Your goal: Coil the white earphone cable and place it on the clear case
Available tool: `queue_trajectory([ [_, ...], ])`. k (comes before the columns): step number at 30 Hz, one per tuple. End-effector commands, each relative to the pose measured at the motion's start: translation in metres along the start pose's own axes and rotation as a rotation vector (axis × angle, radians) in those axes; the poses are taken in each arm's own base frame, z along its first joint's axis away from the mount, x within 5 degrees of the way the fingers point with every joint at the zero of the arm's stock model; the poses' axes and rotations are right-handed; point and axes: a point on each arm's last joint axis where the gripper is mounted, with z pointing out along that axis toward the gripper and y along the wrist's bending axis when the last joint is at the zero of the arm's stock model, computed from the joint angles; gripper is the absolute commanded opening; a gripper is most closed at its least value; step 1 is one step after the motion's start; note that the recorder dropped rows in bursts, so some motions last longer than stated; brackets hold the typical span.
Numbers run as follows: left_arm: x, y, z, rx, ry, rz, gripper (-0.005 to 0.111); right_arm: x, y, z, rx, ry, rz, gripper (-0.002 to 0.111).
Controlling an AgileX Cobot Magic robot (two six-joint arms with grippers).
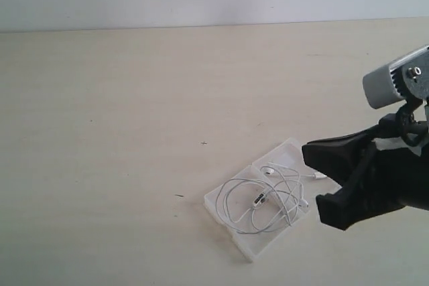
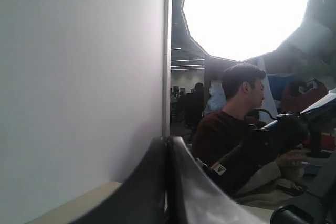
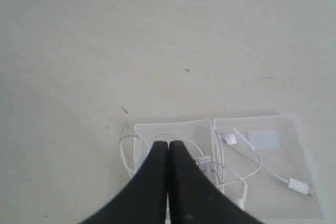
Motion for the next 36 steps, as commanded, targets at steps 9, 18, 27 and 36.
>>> queue_trajectory([
  [9, 0.002, -0.002, -0.001, 0.021, 0.002, 0.013, 0.000, 0.019, 0.008, -0.064, -0.118, -0.255, 0.035, 0.000],
  [18, 0.002, -0.002, -0.001, 0.021, 0.002, 0.015, 0.000, 0.021, 0.011, -0.096, -0.166, -0.439, 0.023, 0.000],
  [27, 0.002, -0.002, -0.001, 0.021, 0.002, 0.015, 0.000, 0.024, 0.010, -0.101, -0.131, -0.470, -0.074, 0.000],
  [36, 0.002, -0.002, -0.001, 0.021, 0.002, 0.015, 0.000, 0.064, -0.022, -0.091, 0.223, -0.634, -0.007, 0.000],
])
